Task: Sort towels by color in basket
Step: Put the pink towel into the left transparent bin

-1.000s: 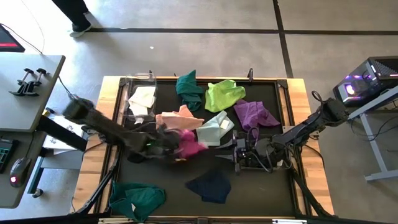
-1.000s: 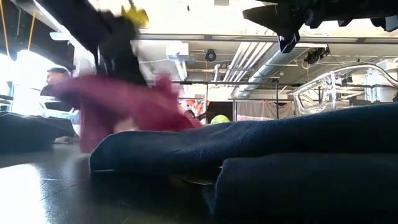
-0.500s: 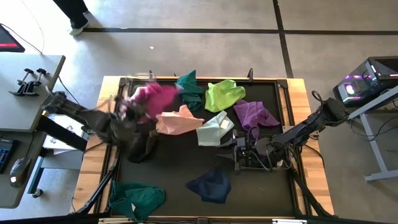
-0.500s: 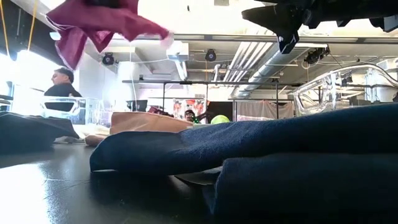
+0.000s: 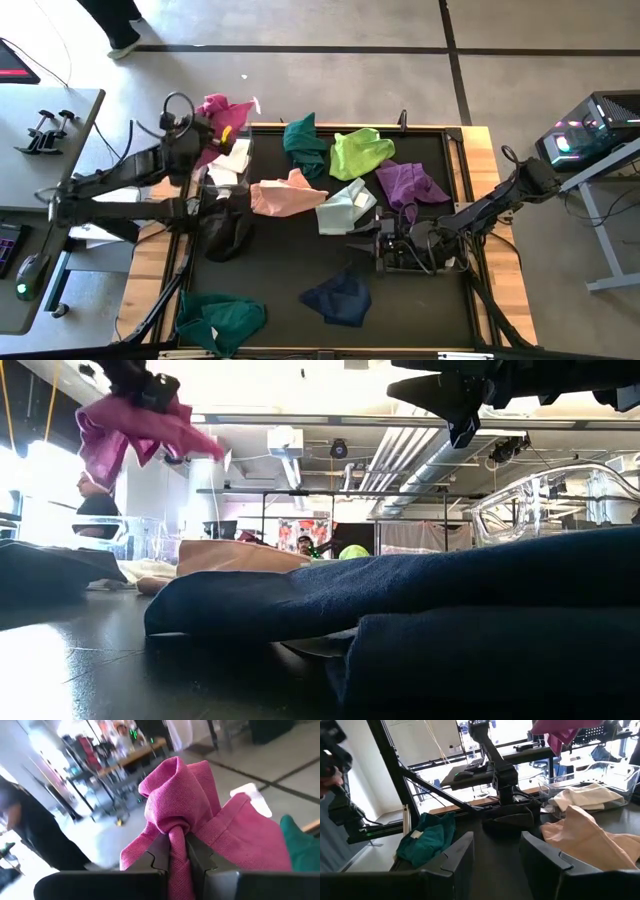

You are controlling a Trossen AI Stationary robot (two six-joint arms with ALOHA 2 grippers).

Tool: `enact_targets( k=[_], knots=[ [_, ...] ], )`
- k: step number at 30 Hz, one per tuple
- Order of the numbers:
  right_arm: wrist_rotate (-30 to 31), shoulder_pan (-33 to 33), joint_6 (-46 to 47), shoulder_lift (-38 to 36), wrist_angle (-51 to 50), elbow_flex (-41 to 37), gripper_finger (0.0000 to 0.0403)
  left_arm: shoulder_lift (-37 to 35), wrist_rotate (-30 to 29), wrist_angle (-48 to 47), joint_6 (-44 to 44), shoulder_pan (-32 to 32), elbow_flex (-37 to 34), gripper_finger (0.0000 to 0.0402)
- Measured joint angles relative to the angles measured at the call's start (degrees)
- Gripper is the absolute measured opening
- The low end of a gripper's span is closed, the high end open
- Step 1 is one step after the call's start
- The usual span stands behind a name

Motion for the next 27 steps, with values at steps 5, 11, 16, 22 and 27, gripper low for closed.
enact_targets(
  k=[5,11,16,22,27],
  knots=[
    [0.0,0.0,0.0,0.0,0.0,0.0,0.0151,4.3,10.9,-0.8,-3.1,12.3,-0.6,0.0014],
    [0.0,0.0,0.9,0.0,-0.7,0.0,0.0151,10.8,17.9,-1.5,-11.1,21.7,-6.0,0.0022],
    [0.0,0.0,1.1,0.0,-1.1,0.0,0.0151,15.2,24.0,-2.3,-16.8,25.3,-8.7,0.0051],
    [0.0,0.0,1.3,0.0,-1.1,0.0,0.0151,17.2,31.9,-8.0,-16.0,28.1,-7.7,0.0107],
    [-0.1,0.0,1.3,0.0,-1.3,0.0,0.0151,17.3,35.9,-13.1,-18.2,28.9,-4.3,0.0142]
  ],
)
